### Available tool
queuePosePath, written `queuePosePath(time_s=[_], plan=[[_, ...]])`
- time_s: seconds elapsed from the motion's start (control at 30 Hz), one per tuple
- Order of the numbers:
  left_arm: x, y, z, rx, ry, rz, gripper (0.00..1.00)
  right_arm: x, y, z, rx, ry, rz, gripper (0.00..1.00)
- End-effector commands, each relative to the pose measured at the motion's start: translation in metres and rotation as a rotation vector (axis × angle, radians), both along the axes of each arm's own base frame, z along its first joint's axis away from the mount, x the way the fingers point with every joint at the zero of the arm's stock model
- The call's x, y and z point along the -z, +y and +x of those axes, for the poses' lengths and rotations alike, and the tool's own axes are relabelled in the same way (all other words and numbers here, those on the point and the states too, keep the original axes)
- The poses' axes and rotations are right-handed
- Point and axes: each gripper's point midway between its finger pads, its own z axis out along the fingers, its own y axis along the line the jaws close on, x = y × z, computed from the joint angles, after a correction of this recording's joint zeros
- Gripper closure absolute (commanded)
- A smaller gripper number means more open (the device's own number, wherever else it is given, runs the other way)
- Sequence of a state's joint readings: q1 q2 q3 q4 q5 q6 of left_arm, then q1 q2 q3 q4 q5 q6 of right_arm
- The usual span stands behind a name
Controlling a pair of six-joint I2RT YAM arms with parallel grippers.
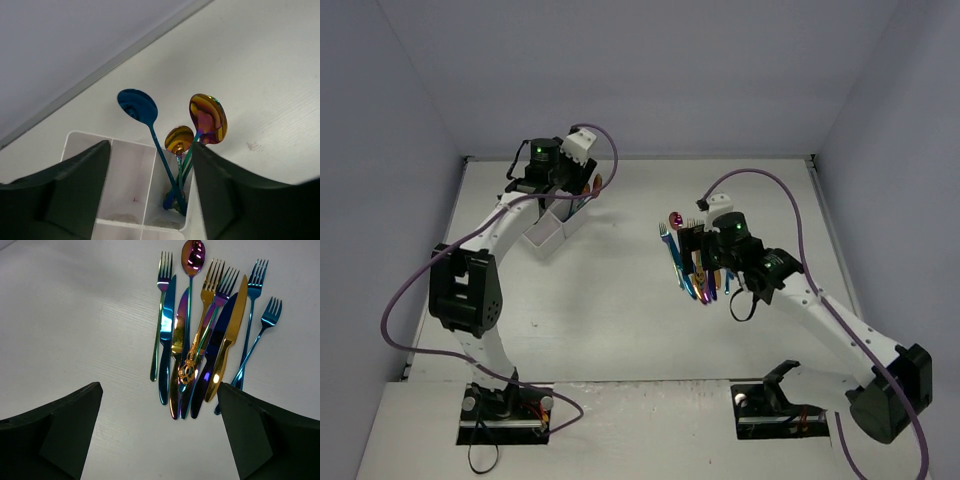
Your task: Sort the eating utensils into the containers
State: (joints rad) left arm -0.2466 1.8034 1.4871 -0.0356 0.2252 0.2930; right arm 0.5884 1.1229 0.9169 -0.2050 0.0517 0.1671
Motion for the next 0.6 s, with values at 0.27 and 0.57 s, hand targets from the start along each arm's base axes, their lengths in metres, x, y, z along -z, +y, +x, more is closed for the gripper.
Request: queuePosePath(time_s=[0.27, 0.57], plan=[[-0.106, 0.039, -0.112, -0.358, -0.010, -0.429, 0.29, 0.030, 0.016, 0.080, 0.057, 0.098, -0.048, 0.56], [-0.028, 0.047, -0.207, -0.395, 0.197, -0.478, 0.29, 0.096, 0.017, 0.146, 0.081, 0.225, -0.095, 0.66]])
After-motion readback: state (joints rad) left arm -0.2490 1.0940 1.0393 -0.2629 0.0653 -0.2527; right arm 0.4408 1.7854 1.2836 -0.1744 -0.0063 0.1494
